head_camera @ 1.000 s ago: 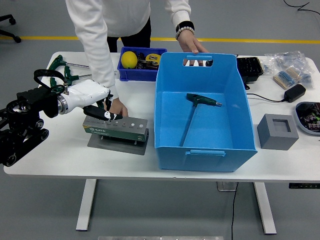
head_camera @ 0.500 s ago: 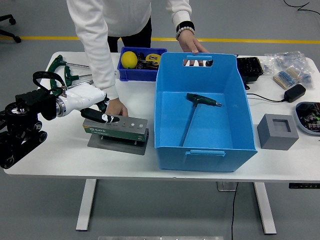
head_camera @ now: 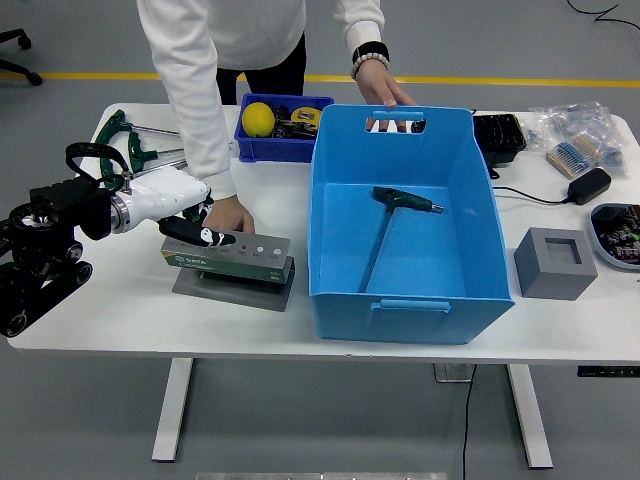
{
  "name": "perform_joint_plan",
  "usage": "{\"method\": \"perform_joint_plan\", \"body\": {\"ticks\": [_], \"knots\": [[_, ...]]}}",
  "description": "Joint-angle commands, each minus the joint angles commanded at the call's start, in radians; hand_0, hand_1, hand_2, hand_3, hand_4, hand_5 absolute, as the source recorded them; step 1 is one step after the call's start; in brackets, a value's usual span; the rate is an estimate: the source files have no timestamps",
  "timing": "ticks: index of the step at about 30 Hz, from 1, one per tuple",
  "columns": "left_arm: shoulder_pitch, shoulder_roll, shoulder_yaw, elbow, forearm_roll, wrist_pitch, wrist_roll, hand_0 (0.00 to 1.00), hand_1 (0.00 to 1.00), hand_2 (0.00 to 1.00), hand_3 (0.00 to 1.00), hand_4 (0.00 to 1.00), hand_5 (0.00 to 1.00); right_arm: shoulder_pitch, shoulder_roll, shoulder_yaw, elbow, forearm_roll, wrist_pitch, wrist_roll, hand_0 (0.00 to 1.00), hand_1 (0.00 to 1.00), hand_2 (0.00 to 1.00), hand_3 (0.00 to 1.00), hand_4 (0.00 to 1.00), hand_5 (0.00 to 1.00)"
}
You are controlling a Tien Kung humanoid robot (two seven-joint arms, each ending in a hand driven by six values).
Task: Lift tool from toolbox,place it in box,lift tool from toolbox,place it in box
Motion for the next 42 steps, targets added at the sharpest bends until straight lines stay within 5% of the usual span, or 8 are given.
{"method": "perform_joint_plan", "body": {"ticks": [13, 14, 25, 26, 42], "knots": [[-0.003, -0.001, 0.008, 0.001, -0.009, 0.003, -0.012, 0.519, 0.201, 0.164, 0.102, 0.865, 0.998, -0.002, 0.000, 0.003, 0.000, -0.003, -0.001, -0.001, 0.727, 0.703, 0.754, 0.593, 0.834, 0.721], [-0.003, -0.002, 0.009, 0.002, -0.010, 0.004, -0.014, 0.405, 0.139, 0.125, 0.075, 0.861, 0.998, -0.002, 0.000, 0.003, 0.000, -0.004, -0.001, -0.001, 0.727, 0.703, 0.754, 0.593, 0.833, 0.722], [0.001, -0.001, 0.016, 0.022, -0.027, 0.032, -0.038, 0.356, 0.094, 0.093, 0.062, 0.860, 0.998, -0.007, 0.001, 0.008, 0.001, -0.012, -0.002, -0.003, 0.726, 0.703, 0.754, 0.593, 0.833, 0.722], [0.001, -0.001, 0.016, 0.023, -0.028, 0.037, -0.041, 0.226, 0.064, 0.072, 0.055, 0.856, 0.998, -0.007, 0.001, 0.008, 0.001, -0.013, -0.002, -0.003, 0.727, 0.703, 0.756, 0.593, 0.832, 0.721], [0.005, 0.001, -0.033, 0.012, -0.085, 0.087, -0.089, 0.176, 0.018, 0.040, 0.028, 0.849, 0.998, -0.003, 0.000, 0.002, 0.001, 0.000, -0.001, 0.000, 0.727, 0.703, 0.754, 0.592, 0.832, 0.721]]}}
